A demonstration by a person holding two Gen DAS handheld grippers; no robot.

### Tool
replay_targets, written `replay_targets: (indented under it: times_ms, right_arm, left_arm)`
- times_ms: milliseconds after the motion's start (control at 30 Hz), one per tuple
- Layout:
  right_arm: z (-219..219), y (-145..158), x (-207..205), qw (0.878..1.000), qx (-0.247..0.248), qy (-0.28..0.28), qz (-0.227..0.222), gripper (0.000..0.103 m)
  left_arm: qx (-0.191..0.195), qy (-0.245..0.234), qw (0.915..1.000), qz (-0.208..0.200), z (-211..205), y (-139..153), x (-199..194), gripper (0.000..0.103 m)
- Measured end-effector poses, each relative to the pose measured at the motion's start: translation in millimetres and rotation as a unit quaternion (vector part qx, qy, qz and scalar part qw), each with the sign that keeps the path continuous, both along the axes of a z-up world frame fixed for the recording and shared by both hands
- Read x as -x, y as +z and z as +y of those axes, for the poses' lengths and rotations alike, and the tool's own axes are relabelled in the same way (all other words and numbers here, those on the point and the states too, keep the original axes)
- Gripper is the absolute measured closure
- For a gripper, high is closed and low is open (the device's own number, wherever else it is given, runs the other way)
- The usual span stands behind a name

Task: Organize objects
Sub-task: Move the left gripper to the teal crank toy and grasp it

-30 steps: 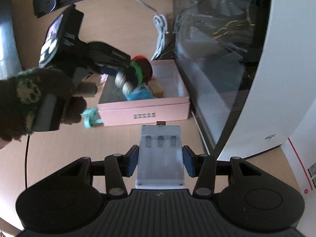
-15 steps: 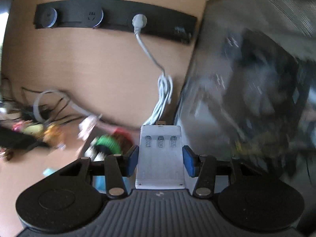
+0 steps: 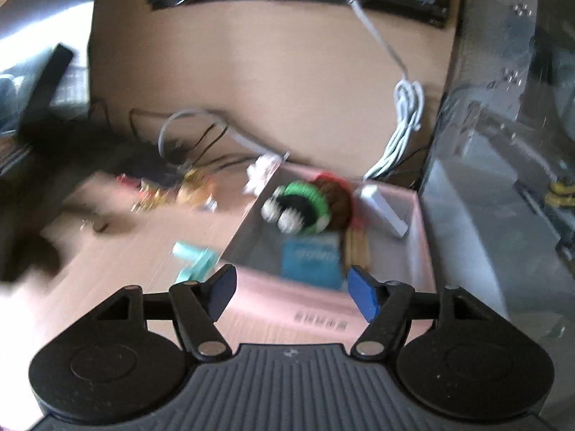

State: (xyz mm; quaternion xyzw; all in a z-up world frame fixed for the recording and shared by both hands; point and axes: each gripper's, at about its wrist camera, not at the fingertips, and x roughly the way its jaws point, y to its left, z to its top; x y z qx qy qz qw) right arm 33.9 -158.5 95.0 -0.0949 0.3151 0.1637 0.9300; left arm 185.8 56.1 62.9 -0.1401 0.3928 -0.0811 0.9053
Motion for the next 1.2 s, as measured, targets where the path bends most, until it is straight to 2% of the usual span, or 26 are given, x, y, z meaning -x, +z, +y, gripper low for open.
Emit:
replay_targets:
  times_ms: [67,100,167,267,367,400,500,667,733,833,867,900,967,1033,1100,1200]
  right_arm:
    - [-4,-4,7,1.000,0.003,0.001,0.015,0.033]
    - [-6,-8,10,1.000,0.004,0.004,0.021,0.033]
    - [-8,-14,15,1.000,0.013,0.003,0.022,0.031]
    - [-14,-23,22,0.999,0.022,-0.003,0.028,0.029]
    - [-22,-32,25,0.999,0.022,-0.007,0.048,0.029]
    - [-24,-35,25,0.998,0.024,-0.008,0.051,0.029]
    - [-27,-38,22,0.998,0.021,-0.016,0.059,0.029]
    - [-13,-34,14,0.998,0.014,0.002,0.053,0.027]
    - [2,-31,14,0.999,0.014,0.026,0.044,0.027]
    - [32,-32,15,0.997,0.010,0.067,0.033,0.027]
    - [43,-33,14,0.996,0.010,0.079,0.031,0.032]
    - [57,-35,13,0.995,0.013,0.089,0.032,0.045]
    - [83,-37,6,0.994,0.024,0.100,0.032,0.051]
    - [108,-41,-2,0.995,0.056,0.083,0.012,0.053]
    - [126,-48,-16,0.996,0.075,0.050,0.000,0.054]
    - [136,-61,-35,0.997,0.064,-0.009,0.033,0.054]
  left_arm:
    - [0.014,0.004,0.9999,0.009,-14,-7,-51,0.061]
    - [0.004,0.003,0.9999,0.016,-22,-11,-74,0.061]
    - [-0.036,0.008,0.9991,0.018,-37,-20,-107,0.061]
    - [-0.096,0.020,0.9950,0.019,-48,-28,-129,0.061]
    - [-0.170,0.010,0.9853,0.007,-51,-35,-122,0.061]
    - [-0.185,0.010,0.9828,0.008,-49,-37,-117,0.061]
    - [-0.187,-0.005,0.9821,0.019,-36,-41,-90,0.062]
    - [-0.204,-0.059,0.9771,0.000,-28,-40,-14,0.064]
    - [-0.189,-0.066,0.9798,-0.003,-17,-36,16,0.064]
    - [-0.119,-0.013,0.9928,-0.009,24,-19,58,0.064]
    - [-0.093,0.012,0.9955,-0.014,42,-12,73,0.064]
    - [-0.073,0.035,0.9965,-0.017,59,-5,90,0.064]
    - [-0.046,0.068,0.9964,-0.018,88,4,117,0.064]
    - [-0.030,0.079,0.9962,-0.023,110,6,141,0.064]
    - [-0.041,0.099,0.9940,-0.024,123,1,163,0.064]
    - [-0.007,0.106,0.9943,-0.011,143,-8,193,0.064]
